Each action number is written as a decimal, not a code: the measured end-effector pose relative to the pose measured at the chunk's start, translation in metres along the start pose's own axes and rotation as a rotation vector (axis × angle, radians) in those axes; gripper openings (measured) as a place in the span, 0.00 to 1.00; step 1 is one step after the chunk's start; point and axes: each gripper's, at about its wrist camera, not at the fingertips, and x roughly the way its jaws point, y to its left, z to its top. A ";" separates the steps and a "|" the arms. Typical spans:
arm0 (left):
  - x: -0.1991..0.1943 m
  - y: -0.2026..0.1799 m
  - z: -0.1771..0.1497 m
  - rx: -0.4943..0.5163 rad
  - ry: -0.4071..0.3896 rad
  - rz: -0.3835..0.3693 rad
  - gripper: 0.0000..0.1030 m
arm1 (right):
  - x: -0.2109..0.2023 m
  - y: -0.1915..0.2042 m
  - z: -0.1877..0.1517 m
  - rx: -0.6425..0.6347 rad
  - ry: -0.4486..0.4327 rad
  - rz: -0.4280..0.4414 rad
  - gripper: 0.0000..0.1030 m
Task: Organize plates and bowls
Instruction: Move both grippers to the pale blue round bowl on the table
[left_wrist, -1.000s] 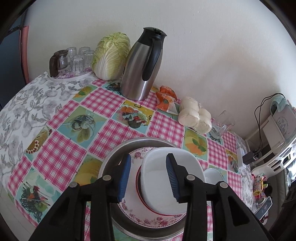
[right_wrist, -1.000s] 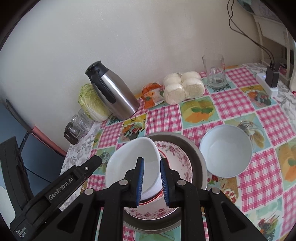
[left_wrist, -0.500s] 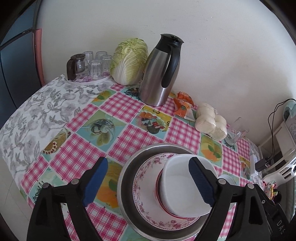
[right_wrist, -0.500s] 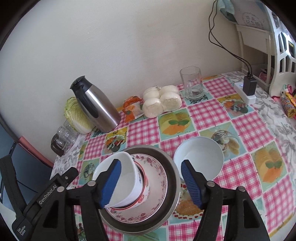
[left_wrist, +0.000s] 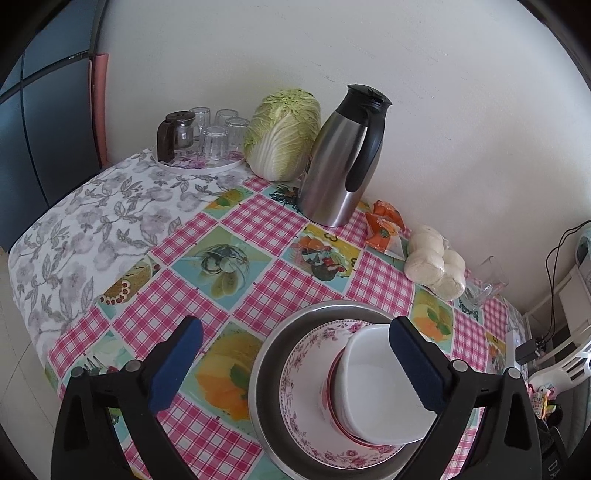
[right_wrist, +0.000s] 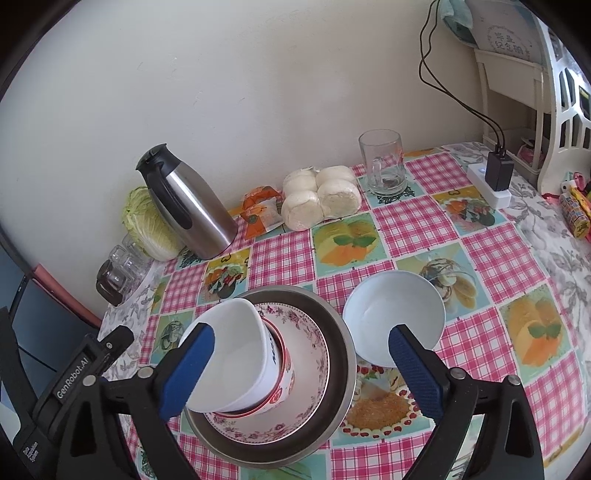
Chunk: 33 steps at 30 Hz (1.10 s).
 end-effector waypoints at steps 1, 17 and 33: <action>-0.001 0.000 0.000 -0.001 -0.001 0.004 0.98 | 0.000 0.000 0.000 -0.001 0.000 0.001 0.95; -0.025 -0.031 -0.006 0.019 -0.064 -0.059 0.98 | -0.015 -0.021 0.009 0.024 -0.018 0.024 1.00; -0.030 -0.118 -0.043 0.138 -0.003 -0.208 0.98 | -0.042 -0.125 0.031 0.189 -0.084 -0.076 1.00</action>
